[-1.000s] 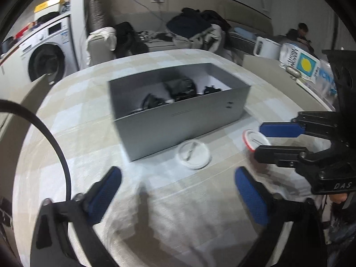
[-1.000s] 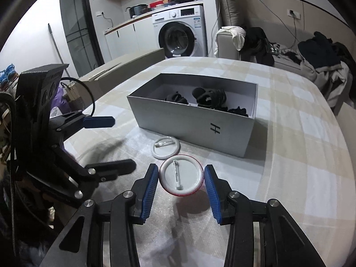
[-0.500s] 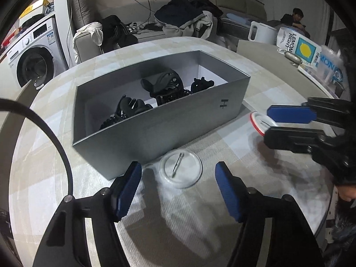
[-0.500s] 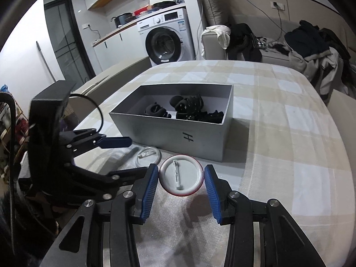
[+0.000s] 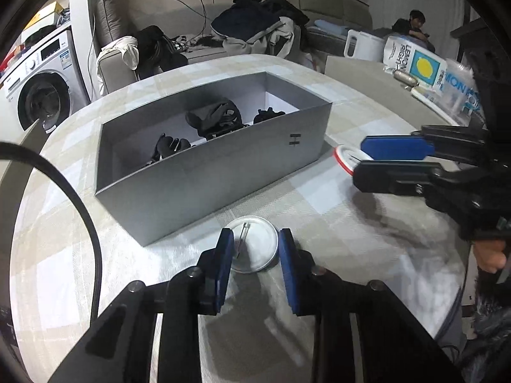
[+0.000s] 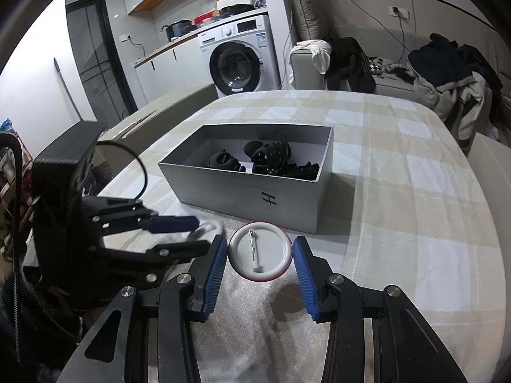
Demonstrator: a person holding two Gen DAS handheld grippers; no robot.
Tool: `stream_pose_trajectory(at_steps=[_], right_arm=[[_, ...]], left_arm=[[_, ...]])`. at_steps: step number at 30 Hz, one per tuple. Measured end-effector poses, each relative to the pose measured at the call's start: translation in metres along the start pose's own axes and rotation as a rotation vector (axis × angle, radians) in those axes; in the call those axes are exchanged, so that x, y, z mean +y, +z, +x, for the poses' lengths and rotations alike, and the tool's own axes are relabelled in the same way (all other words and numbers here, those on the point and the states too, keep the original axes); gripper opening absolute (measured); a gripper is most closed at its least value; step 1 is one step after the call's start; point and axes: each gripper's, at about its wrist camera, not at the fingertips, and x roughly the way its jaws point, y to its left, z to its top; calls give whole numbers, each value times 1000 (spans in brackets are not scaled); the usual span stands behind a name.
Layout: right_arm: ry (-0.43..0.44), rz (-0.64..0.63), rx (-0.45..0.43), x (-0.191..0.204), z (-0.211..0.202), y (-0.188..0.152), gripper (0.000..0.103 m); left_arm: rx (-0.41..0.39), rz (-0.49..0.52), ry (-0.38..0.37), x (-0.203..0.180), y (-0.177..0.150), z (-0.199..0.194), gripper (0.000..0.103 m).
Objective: Organize jewelry
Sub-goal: 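Grasp the red-rimmed white badge with the right tool while the left tool grasps the plain white badge, then carry both white badges over the grey box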
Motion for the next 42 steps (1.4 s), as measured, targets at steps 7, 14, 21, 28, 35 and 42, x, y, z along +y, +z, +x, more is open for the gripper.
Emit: stream_pose_trajectory(at_steps=[7, 14, 21, 28, 35, 42], right_arm=[[1, -6, 2, 2, 1, 1, 41], [5, -10, 5, 2, 1, 1, 41], [12, -16, 3, 2, -1, 0, 41], [8, -4, -1, 0, -1, 1, 41], [20, -8, -5, 0, -3, 3, 41], [21, -2, -27, 0, -8, 7, 41]], left_arm=[[4, 1, -4, -2, -2, -1, 18], [12, -43, -21, 3, -5, -6, 30], [34, -81, -20, 6, 1, 8, 51], [41, -20, 25, -1, 1, 12, 49], [39, -6, 20, 0, -1, 8, 36], [19, -7, -15, 0, -2, 3, 27]])
